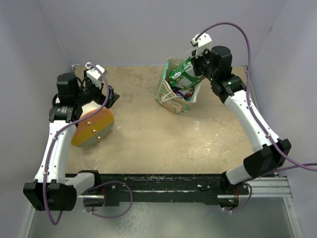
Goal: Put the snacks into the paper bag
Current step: Place the snack in the paper bag.
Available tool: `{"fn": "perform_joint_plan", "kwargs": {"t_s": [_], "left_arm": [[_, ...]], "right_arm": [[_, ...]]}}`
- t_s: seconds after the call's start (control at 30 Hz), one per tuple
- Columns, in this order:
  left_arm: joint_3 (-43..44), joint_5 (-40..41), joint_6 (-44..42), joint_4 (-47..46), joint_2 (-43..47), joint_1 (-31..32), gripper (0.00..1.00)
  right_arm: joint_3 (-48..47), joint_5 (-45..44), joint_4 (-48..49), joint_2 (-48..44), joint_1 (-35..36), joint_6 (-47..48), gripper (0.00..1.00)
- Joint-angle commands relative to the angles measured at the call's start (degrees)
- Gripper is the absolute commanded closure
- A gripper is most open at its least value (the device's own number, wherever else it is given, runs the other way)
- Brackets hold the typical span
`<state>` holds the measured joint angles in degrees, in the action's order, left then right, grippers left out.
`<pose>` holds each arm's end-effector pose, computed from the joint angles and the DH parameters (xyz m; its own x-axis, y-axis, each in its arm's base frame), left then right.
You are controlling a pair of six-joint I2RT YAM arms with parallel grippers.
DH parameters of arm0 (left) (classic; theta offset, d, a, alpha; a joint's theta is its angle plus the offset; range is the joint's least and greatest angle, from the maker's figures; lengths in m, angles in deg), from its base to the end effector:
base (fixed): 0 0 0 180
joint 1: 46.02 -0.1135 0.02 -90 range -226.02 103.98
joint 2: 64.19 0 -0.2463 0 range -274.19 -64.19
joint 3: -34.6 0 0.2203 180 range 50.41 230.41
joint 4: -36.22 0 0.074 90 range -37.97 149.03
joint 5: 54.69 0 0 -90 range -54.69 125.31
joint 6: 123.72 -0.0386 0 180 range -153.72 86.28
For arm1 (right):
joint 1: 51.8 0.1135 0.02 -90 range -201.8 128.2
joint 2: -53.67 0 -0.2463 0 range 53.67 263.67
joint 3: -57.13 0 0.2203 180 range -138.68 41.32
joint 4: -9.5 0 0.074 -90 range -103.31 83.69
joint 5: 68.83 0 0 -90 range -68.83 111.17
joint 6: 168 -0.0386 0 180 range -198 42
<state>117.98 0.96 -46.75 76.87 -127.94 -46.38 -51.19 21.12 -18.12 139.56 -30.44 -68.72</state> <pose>0.2175 -0.0204 0.3704 -0.2319 0.1847 -0.9551 0.5889 0.8081 0.0133 0.2963 0.1158 0.4330 -0.0245 -0.1827 -0.9829 -0.3722 0.9141 -0.1607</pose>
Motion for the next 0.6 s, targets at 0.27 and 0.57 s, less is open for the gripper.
{"fn": "perform_joint_plan", "kwargs": {"t_s": [0.27,0.57], "left_arm": [[-0.7,-1.7,-0.5,-2.6,0.6,-0.5,0.01],[-0.9,-1.7,-0.6,-2.5,0.9,-0.5,0.01]], "right_arm": [[-2.3,-4.8,5.6,0.1,2.0,-4.5,1.00],[-5.9,-7.8,5.5,2.0,5.3,-4.0,1.00]]}}
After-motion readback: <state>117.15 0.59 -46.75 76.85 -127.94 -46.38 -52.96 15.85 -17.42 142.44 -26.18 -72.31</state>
